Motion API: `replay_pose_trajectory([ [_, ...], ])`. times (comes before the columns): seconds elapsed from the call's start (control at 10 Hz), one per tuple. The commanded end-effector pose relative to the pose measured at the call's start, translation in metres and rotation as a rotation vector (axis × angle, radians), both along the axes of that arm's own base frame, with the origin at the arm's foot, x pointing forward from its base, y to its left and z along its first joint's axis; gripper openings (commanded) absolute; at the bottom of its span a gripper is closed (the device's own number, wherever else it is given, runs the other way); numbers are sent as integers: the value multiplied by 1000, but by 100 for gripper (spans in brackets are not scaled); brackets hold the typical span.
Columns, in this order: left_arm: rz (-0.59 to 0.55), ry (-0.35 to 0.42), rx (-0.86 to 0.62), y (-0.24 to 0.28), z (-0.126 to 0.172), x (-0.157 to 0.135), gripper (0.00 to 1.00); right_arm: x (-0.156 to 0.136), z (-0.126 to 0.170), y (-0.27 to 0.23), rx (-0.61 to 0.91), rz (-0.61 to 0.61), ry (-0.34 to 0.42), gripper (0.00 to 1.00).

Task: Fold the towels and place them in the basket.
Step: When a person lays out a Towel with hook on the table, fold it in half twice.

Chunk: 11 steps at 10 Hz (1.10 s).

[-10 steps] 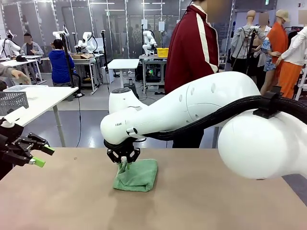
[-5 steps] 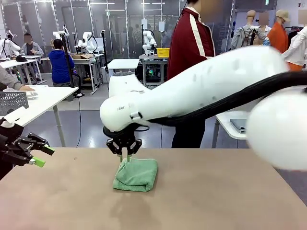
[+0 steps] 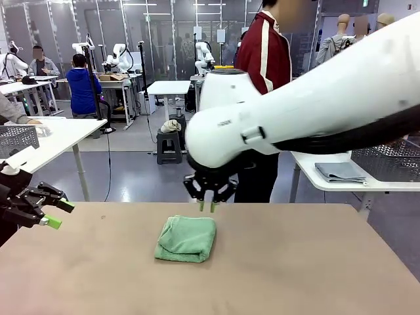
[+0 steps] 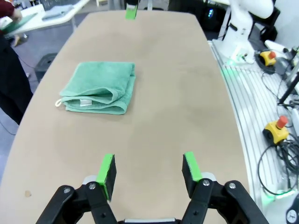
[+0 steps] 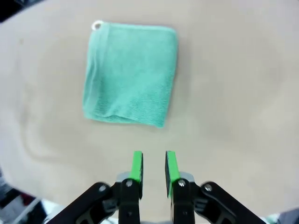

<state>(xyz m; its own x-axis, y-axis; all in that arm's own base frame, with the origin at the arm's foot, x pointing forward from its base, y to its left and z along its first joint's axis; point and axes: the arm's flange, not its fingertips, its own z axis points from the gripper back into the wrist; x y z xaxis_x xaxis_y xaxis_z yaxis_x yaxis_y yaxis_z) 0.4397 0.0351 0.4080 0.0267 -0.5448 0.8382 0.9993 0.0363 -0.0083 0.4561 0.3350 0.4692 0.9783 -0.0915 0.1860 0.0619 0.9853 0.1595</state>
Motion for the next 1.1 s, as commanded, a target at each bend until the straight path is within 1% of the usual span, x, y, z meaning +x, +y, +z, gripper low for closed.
replay_pose_trajectory([
  [0.0, 3, -1, -15, -1, 2, -3, 73, -11, -2, -25, 44, 8, -32, 27],
  [0.1, 3, -1, -15, -1, 2, -3, 73, -8, 1, -31, 43, 19, -24, 27],
  [0.2, 3, -1, -15, -1, 2, -3, 73, -3, 3, -38, 37, 88, -7, 27],
  [0.3, 3, -1, -15, -1, 2, -3, 73, -7, 4, -27, 14, -13, -22, 27],
  [1.0, 3, -1, -15, -1, 2, -3, 73, -7, 4, -27, 14, -13, -22, 27],
])
